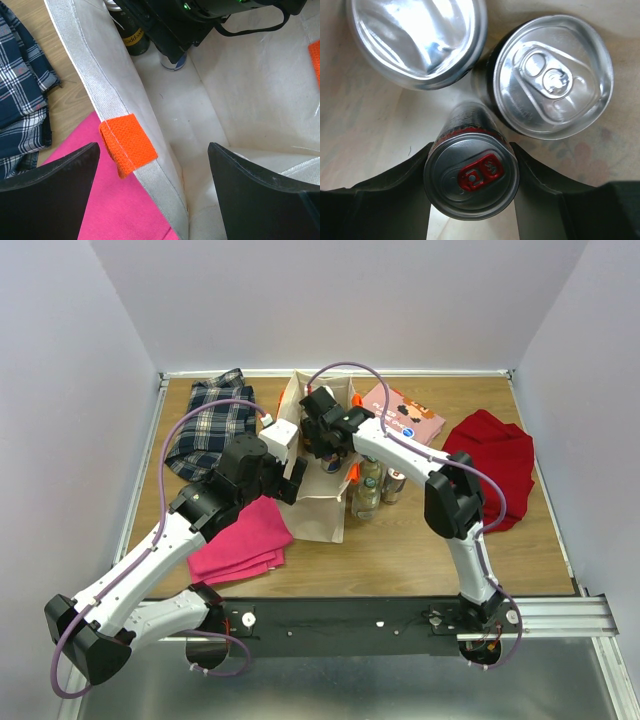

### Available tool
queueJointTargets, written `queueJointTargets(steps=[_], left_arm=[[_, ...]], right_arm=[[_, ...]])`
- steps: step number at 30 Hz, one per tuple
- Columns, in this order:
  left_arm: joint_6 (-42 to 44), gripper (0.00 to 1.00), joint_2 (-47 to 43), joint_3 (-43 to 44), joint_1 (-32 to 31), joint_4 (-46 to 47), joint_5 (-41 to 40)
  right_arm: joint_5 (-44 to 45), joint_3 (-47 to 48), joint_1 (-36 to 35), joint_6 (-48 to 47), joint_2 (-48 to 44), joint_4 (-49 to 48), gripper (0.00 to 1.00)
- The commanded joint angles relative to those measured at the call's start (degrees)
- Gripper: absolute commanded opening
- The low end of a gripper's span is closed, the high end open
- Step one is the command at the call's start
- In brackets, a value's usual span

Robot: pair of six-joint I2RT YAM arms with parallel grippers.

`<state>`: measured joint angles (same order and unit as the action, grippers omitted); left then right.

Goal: Take the beverage out of the canvas bag
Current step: Take out the drink from the canvas bag.

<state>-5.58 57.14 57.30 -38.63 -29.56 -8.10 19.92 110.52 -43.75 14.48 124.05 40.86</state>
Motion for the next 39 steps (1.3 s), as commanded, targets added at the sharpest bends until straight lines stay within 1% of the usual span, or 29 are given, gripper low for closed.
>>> queueJointTargets(steps=[1,6,23,31,39], left_arm=[[0.49,0.99,-0.37,-0.43,0.05,0.82,-0.78],[0.4,0.99,-0.02,-0.43,0.05,1.08,0.1],[-0.13,0.99,0.07,-0.17,0.05,1.08,0.63],[-0.04,0.99,0.07,0.01,0.05,1.09,-0.07],[-0.83,0.99,0.77,0.53,0.05,0.56,-2.62]], right_arm=[[-3.48,1.98,-0.11,-1.65,-4.16,1.33,0.01],[-4.28,1.63,-0.11,-2.35,-7.06,-0.17,0.01],[-6.3,3.74,-0.11,-2.97,-9.7,0.45,0.01],[-8.93,2.77,-0.11,-2.97,-11.46,-0.08,0.01],[-12.01,2.86,-0.11,-3.49,-14.01,1.24,0.01]])
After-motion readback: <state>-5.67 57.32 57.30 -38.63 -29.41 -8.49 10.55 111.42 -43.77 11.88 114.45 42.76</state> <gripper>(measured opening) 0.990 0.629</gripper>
